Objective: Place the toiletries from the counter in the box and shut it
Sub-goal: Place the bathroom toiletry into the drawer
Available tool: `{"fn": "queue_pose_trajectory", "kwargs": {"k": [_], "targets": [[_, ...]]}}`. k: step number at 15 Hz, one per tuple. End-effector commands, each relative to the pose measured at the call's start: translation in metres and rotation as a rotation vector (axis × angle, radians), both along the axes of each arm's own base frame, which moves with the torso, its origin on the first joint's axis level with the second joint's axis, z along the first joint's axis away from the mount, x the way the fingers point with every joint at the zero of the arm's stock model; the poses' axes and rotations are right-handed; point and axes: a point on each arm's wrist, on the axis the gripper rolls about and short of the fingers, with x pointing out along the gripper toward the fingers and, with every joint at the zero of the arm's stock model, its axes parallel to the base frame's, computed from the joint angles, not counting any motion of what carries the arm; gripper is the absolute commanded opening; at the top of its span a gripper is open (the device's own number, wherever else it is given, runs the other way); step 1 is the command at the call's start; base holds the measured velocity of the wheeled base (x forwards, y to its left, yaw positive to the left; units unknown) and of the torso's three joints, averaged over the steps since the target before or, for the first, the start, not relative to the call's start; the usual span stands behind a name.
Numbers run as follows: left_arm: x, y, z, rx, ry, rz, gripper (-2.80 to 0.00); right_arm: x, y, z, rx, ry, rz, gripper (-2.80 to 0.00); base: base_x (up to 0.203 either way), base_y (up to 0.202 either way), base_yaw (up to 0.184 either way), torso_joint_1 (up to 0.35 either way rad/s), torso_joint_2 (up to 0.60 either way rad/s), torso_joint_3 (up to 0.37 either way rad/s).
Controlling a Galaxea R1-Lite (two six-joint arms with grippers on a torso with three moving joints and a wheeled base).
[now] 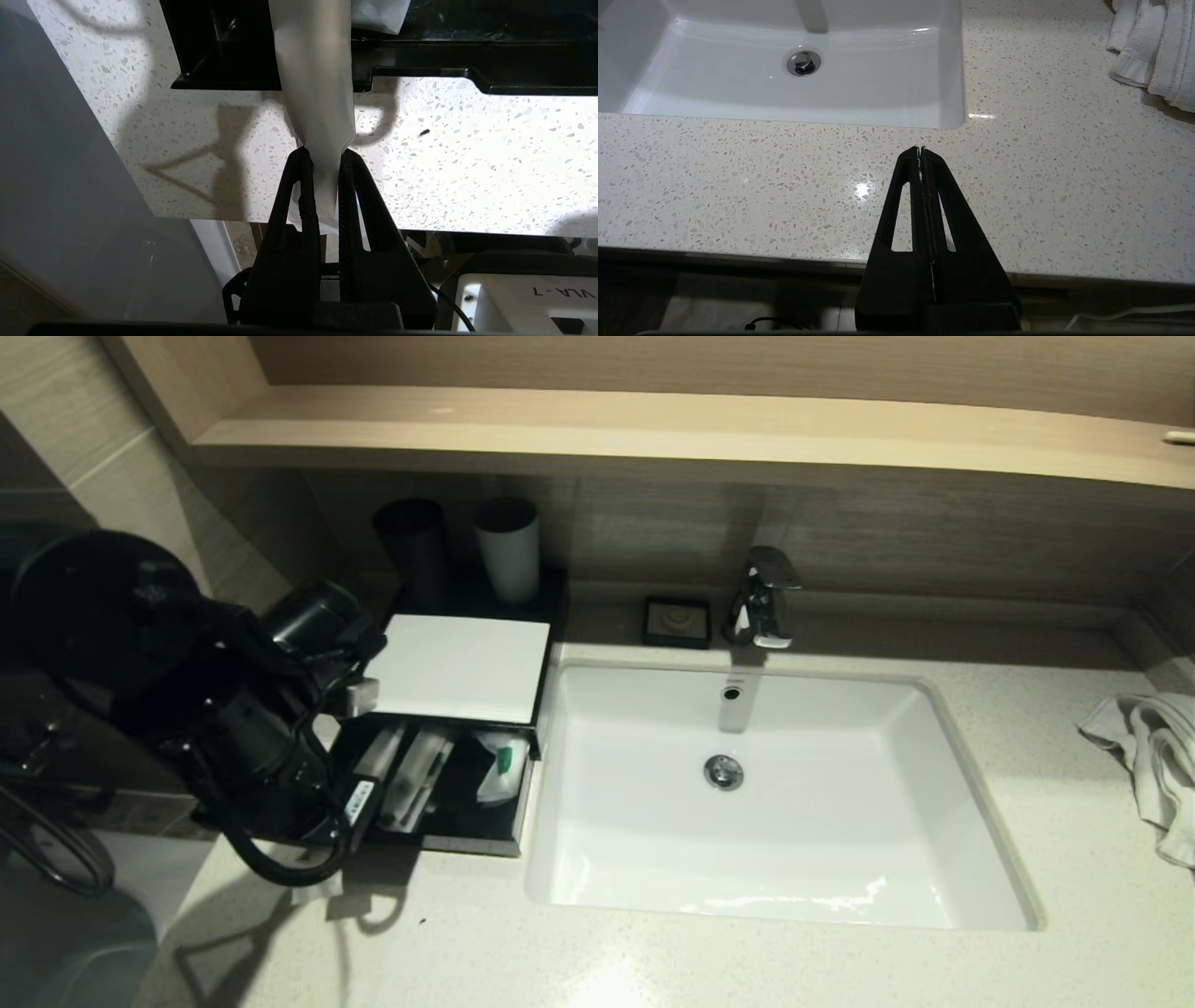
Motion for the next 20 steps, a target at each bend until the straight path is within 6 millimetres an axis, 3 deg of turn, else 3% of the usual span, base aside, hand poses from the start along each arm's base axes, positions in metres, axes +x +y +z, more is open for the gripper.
{"fn": "queue_pose_trajectory", "kwargs": {"k": [1,13,20], "targets": [[0.005,-0.002,-0.004,0.009,0.015,0.002,-2.80,0.000,0.000,0.000,0.000,0.000,0.000,-2.80,0.000,0.000,0.000,0.000,0.00,0.000],[0.031,-0.011,0.000,0.002,-0.023,0.006,-2.80,0.000,0.000,0.000,0.000,0.000,0.000,-2.80,0.000,0.000,0.000,0.000,0.00,0.000],[0.047,-0.003,-0.002,0.035,-0.034,0.018,-2.80,0.000,0.000,0.000,0.000,0.000,0.000,-2.80,0.000,0.000,0.000,0.000,0.00,0.000]]}}
